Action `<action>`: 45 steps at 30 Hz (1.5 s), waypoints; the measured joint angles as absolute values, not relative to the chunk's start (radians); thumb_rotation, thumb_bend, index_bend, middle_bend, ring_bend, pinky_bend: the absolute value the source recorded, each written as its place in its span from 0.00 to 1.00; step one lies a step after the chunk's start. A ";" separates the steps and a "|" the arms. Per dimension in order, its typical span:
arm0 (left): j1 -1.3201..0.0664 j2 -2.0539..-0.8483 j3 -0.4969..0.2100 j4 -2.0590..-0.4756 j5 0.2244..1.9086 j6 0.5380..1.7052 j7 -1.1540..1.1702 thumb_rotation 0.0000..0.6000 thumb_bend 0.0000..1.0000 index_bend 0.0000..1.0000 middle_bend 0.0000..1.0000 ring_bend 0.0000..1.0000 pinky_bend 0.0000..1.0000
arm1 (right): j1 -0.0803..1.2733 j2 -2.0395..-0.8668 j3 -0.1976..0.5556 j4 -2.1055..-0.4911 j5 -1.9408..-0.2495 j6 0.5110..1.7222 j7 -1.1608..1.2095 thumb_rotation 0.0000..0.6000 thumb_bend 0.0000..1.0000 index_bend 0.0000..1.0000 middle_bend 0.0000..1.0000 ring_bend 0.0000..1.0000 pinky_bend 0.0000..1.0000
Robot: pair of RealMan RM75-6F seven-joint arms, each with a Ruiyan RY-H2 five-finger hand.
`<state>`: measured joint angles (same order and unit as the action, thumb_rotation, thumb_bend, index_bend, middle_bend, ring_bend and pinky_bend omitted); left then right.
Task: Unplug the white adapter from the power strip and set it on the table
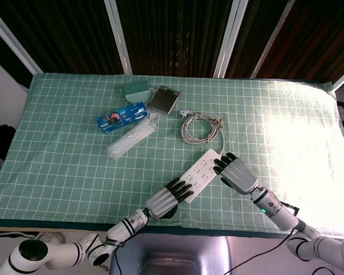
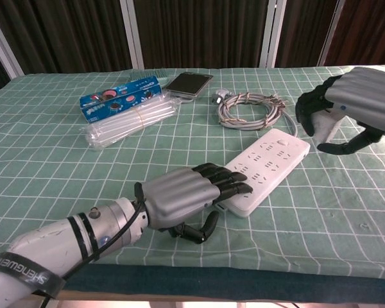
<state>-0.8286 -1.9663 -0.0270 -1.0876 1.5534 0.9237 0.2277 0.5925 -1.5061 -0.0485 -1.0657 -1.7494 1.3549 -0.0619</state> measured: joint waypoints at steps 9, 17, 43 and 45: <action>-0.822 -1.889 -0.061 -1.170 1.549 0.972 0.188 0.63 0.76 0.00 0.00 0.00 0.06 | 0.526 -1.352 -0.127 -1.164 -1.742 1.283 -0.248 1.00 0.55 0.58 0.52 0.42 0.48; -0.808 -1.852 -0.068 -1.208 1.547 1.006 0.176 0.62 0.74 0.00 0.00 0.00 0.07 | 0.489 -1.311 -0.156 -1.254 -1.644 1.089 -0.452 1.00 0.45 0.14 0.20 0.16 0.20; -0.427 -1.328 0.088 -1.507 1.594 1.443 0.051 1.00 0.67 0.00 0.00 0.00 0.06 | 0.098 -1.117 -0.074 -1.625 -1.534 1.654 -0.308 1.00 0.24 0.00 0.00 0.00 0.01; -0.387 -1.316 0.102 -1.473 1.605 1.483 -0.018 1.00 0.67 0.00 0.00 0.00 0.06 | 0.087 -1.126 -0.060 -1.600 -1.522 1.658 -0.289 1.00 0.24 0.00 0.00 0.00 0.01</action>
<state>-0.3874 -1.3163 0.1022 -1.4731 1.6054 1.4832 -0.0179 0.0866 -1.1264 -0.0603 -1.5999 -1.5220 1.6582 -0.2893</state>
